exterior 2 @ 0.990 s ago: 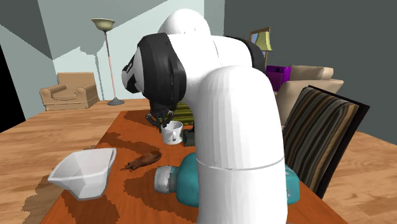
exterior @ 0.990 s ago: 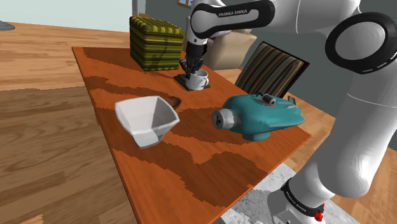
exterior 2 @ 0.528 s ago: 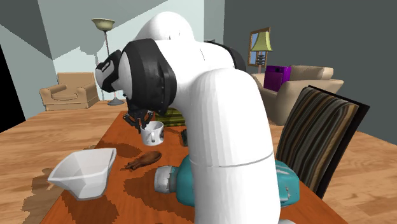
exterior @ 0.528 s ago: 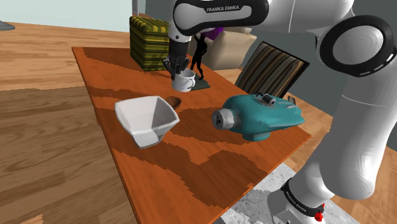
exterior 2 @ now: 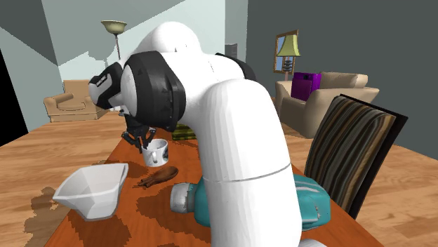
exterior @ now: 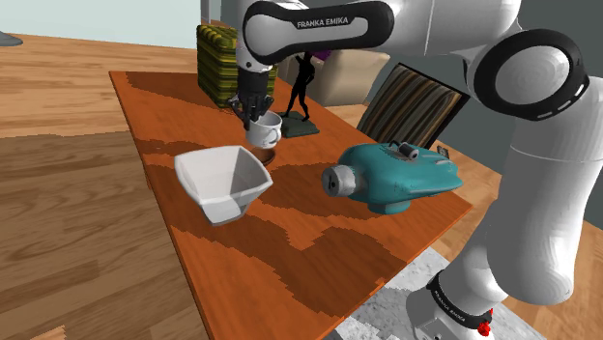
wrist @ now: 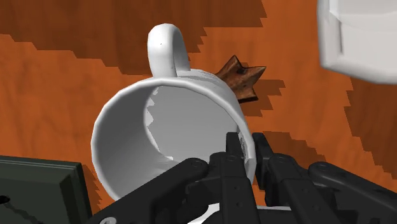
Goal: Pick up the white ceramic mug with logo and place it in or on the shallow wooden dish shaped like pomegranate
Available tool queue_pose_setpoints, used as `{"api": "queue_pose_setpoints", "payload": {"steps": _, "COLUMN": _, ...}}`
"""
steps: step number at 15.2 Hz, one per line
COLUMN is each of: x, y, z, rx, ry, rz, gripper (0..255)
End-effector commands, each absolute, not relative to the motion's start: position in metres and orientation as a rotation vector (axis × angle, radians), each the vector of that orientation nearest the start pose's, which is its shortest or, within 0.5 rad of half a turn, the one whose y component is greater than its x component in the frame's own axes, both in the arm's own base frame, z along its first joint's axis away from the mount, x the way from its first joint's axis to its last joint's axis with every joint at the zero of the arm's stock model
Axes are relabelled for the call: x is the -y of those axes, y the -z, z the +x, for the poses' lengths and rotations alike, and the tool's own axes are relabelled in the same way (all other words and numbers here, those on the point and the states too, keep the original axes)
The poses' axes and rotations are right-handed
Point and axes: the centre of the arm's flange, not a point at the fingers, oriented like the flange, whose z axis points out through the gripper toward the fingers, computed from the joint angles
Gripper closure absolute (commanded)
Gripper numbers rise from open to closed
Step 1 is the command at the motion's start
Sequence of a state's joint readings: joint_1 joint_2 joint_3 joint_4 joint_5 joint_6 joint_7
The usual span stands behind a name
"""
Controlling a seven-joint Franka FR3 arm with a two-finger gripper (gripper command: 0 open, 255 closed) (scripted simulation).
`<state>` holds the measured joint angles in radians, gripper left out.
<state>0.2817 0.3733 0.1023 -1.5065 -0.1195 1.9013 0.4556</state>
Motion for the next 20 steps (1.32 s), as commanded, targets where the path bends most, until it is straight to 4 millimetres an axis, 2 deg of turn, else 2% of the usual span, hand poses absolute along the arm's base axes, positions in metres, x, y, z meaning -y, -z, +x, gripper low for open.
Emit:
{"api": "queue_pose_setpoints", "payload": {"steps": 1, "x": -0.237, "y": -0.445, "z": 0.632, "rx": -0.067, "ry": 0.085, "rz": -3.2, "gripper": 255}}
{"api": "queue_pose_setpoints", "payload": {"steps": 13, "x": -0.237, "y": -0.381, "z": 0.632, "rx": -0.067, "ry": 0.085, "rz": -3.2, "gripper": 255}}
{"api": "queue_pose_setpoints", "payload": {"steps": 20, "x": -0.237, "y": -0.381, "z": 0.632, "rx": -0.067, "ry": 0.085, "rz": -3.2, "gripper": 255}}
